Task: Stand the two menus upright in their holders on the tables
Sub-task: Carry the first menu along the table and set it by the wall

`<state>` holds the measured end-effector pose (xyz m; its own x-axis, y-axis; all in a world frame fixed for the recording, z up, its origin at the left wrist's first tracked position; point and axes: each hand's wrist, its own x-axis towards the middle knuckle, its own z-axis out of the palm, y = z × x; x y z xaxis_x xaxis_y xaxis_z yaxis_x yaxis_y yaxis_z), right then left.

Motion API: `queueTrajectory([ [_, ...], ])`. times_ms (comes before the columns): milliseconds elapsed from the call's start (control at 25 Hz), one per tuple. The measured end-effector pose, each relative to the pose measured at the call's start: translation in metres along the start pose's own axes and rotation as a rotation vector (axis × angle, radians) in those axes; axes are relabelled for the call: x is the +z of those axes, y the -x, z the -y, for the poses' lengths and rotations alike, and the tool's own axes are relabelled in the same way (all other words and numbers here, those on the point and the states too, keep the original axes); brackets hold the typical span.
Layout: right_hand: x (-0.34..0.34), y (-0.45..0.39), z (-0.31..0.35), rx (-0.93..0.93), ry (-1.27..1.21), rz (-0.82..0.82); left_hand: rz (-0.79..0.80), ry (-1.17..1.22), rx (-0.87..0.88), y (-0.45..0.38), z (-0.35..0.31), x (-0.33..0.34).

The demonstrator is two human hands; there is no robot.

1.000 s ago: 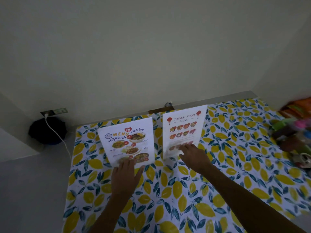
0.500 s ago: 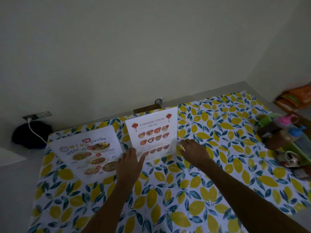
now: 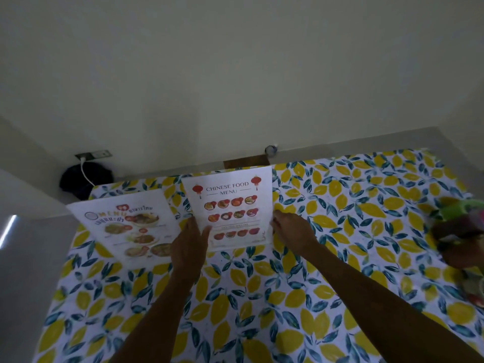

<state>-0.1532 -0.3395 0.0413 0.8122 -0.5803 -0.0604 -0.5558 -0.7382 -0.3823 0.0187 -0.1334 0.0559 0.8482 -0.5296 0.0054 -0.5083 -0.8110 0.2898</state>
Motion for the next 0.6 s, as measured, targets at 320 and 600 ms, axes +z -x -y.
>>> queueTrajectory([
  [320, -0.038, 0.025, -0.013, 0.087, 0.054, -0.112, -0.029, -0.035, 0.155, 0.002, -0.028, -0.019],
  [600, -0.092, 0.069, -0.042, 0.289, 0.125, -0.248, -0.019, 0.035, 0.366, 0.001, -0.092, -0.026],
])
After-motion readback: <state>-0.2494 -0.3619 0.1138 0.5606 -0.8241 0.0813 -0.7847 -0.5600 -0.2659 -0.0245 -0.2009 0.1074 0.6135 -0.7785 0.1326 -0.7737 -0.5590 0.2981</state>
